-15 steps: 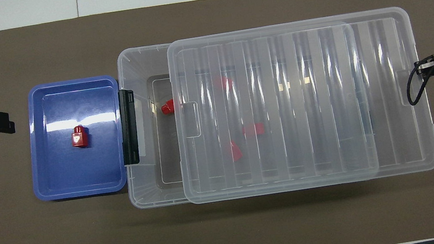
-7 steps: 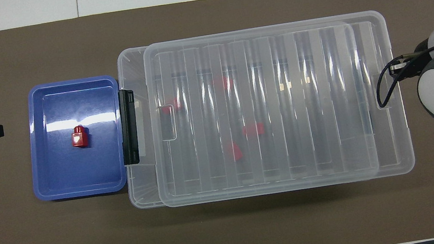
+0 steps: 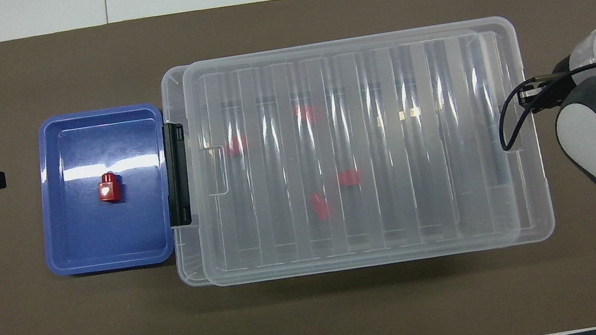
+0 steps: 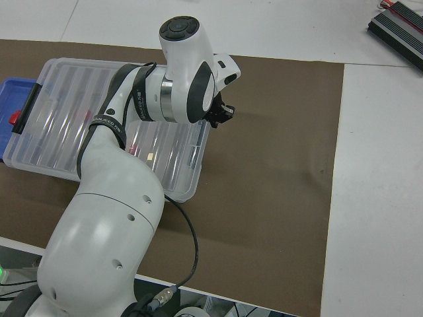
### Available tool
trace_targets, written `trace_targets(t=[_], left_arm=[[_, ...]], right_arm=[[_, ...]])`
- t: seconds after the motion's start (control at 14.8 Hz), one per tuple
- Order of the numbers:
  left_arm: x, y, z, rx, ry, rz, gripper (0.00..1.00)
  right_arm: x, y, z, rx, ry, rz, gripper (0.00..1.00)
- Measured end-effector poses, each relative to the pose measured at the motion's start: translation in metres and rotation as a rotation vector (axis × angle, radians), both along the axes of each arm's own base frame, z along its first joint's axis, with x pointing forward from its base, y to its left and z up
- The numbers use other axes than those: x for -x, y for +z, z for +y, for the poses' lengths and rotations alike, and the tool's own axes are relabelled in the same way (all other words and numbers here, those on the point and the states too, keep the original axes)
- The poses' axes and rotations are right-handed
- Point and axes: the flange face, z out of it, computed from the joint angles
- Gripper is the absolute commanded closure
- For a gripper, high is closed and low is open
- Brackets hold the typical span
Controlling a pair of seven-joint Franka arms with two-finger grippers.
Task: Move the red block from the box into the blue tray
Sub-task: 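Slide the lid back with the right gripper while the left gripper retracts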
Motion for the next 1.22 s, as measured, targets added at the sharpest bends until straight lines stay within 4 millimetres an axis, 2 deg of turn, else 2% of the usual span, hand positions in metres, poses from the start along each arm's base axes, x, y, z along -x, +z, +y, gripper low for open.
trace_targets(t=[0.88,1.22], left_arm=[[0.001,0.000,0.003,0.000,0.005,0.005,0.00],[0.001,0.000,0.003,0.000,0.005,0.005,0.00]], right_arm=[[0.000,0.000,0.001,0.000,0.001,0.000,1.00],[0.000,0.001,0.013,0.000,-0.006,-0.002,1.00]])
